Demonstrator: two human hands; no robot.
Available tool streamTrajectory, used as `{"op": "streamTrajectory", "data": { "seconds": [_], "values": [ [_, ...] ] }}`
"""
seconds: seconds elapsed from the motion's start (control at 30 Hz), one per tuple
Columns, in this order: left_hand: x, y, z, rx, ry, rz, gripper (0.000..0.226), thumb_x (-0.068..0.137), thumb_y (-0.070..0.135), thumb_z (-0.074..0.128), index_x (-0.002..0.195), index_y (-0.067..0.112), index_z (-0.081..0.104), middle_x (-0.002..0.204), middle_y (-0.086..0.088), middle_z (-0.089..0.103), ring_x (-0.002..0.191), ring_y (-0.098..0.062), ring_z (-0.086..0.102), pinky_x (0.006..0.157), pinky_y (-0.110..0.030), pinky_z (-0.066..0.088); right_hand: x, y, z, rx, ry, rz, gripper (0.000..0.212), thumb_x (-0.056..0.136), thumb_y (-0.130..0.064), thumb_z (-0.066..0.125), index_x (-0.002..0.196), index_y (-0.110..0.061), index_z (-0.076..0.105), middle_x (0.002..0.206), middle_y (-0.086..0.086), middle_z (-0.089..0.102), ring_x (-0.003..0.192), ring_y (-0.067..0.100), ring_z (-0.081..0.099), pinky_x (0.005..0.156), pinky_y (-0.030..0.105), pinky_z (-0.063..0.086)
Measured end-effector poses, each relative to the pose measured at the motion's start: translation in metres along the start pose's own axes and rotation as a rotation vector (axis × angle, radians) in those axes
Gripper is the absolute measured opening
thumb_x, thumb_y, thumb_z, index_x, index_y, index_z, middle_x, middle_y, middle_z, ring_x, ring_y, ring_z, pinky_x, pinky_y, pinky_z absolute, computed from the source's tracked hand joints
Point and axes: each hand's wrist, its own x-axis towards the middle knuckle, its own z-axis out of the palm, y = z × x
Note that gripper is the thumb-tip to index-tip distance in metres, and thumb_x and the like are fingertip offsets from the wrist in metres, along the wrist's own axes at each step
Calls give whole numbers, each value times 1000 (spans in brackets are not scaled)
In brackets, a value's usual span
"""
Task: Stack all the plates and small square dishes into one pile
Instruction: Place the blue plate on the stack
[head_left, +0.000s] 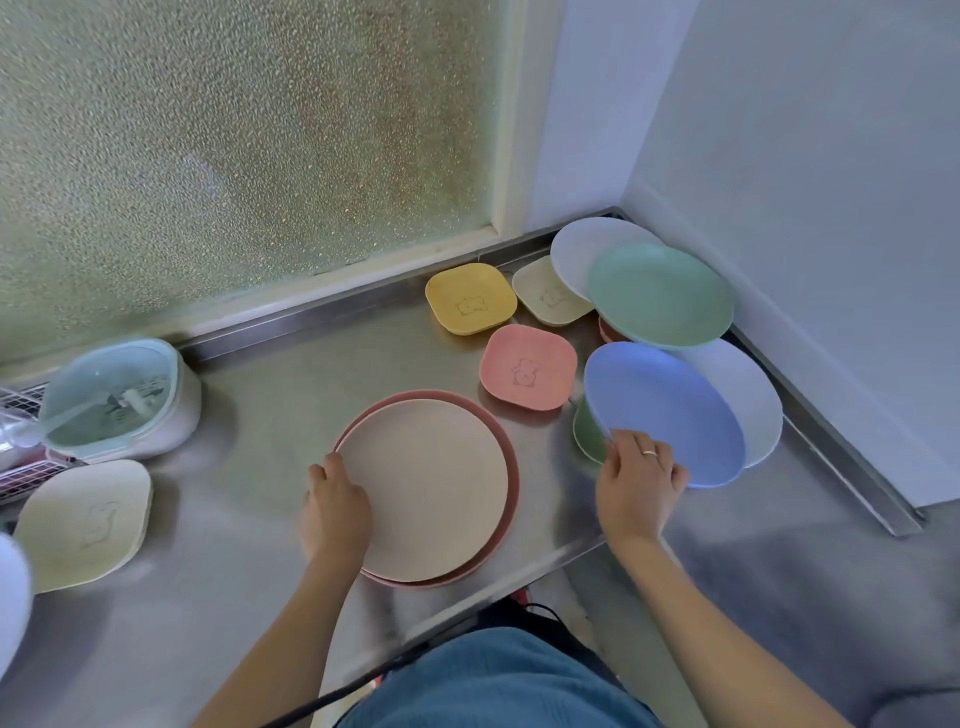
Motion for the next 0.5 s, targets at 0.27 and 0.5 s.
{"op": "streamTrajectory", "data": {
  "seconds": [0.27,0.5],
  "values": [
    [6,-9,-7,-96,-83,38,33,87,1,40,119,3,48,117,-20,48,95,-43,57,70,-42,43,-40,-51,3,112,115,-282,15,84,-18,54,92,-13,67,87,1,70,87,22,50,72,34,30],
    [14,-19,-14,-224,-67,74,35,85,-1,39,120,5,44,117,-21,49,91,-44,57,67,-38,40,-85,-91,12,239,35,-699,17,84,-18,56,91,-23,71,88,-9,69,85,15,53,72,31,32]
  ]
}}
